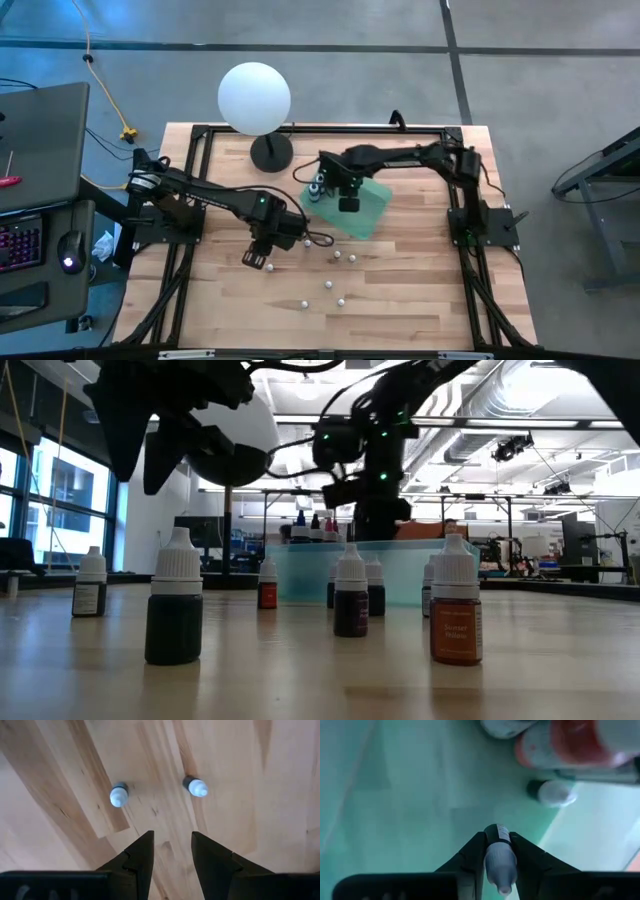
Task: Pick & Place food coloring
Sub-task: Put the top small green food coloring bottle into the green container
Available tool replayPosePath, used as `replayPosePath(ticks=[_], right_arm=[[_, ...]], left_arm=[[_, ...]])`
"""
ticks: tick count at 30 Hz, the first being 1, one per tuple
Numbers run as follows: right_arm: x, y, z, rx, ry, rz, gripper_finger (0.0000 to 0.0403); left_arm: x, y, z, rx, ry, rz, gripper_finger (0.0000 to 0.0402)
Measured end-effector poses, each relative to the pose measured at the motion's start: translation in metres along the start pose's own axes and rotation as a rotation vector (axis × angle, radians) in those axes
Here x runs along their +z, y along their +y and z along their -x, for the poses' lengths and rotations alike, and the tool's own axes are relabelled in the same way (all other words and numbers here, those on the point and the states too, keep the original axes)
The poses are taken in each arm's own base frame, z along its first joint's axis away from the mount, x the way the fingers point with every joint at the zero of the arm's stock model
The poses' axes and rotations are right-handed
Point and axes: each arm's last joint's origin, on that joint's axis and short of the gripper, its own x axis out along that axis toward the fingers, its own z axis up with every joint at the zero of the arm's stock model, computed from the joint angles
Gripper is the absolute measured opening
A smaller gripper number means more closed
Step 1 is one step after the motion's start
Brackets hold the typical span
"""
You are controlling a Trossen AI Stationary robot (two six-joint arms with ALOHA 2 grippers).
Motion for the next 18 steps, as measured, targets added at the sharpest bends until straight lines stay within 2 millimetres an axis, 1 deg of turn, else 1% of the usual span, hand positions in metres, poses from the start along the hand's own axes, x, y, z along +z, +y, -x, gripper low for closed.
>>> replayPosePath(ticks=[4, 9, 12, 15, 18], right_arm=[[0.006, -0.012, -0.011, -0.001, 0.046, -0.008, 0.0073], [0.004, -0.023, -0.013, -0.005, 0.054, -0.036, 0.0067], [0.002, -0.028, -0.015, -0.029, 0.058, -0.031, 0.0076], [0.001, -0.033, -0.015, -0.013, 0.055, -0.015, 0.0085], [0.001, -0.034, -0.015, -0.005, 0.049, -0.017, 0.0086]], left_arm=[[0.0, -0.001, 0.0, -0.02, -0.001, 0.039, 0.0128], [0.0, -0.001, 0.0, -0.044, 0.002, 0.051, 0.0128], [0.0, -0.001, 0.0, -0.045, 0.002, 0.054, 0.0128], [0.0, -0.001, 0.0, -0.045, 0.001, 0.059, 0.0128], [0.0, -0.001, 0.0, -0.045, 0.002, 0.093, 0.0128]])
